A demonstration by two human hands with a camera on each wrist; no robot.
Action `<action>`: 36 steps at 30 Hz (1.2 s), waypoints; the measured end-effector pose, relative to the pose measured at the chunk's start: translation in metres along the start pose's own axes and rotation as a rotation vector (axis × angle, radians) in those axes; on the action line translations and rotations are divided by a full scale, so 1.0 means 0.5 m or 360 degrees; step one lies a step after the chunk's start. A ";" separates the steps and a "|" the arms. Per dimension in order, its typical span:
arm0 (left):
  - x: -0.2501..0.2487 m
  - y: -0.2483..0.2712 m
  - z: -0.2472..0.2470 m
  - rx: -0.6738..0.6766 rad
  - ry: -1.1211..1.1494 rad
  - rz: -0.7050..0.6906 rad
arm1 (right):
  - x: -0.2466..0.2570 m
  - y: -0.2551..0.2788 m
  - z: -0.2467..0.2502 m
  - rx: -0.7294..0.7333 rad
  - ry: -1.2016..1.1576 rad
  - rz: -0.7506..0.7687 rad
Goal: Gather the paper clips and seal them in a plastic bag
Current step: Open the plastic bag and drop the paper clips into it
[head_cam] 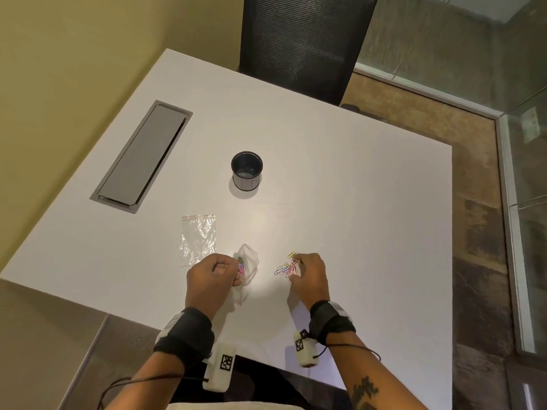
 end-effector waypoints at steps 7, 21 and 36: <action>0.010 -0.001 0.003 -0.0010 -0.0044 0.0001 | 0.016 0.008 -0.050 0.0403 0.0653 0.0846; 0.009 0.004 0.012 0.0011 -0.0049 -0.0018 | 0.043 0.014 -0.072 0.0344 0.0672 0.1048; 0.008 0.005 0.007 0.0014 -0.0011 -0.0019 | -0.015 0.029 -0.013 0.0146 0.0216 -0.0015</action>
Point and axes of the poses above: each hand's wrist, its own y-axis away from the middle knuckle, its own z-axis out of the back of the hand, x = y × z, the point moved 6 cm from there along -y, towards the middle knuckle, and after that the axes turned 10 degrees about -x, right-handed, at the moved point
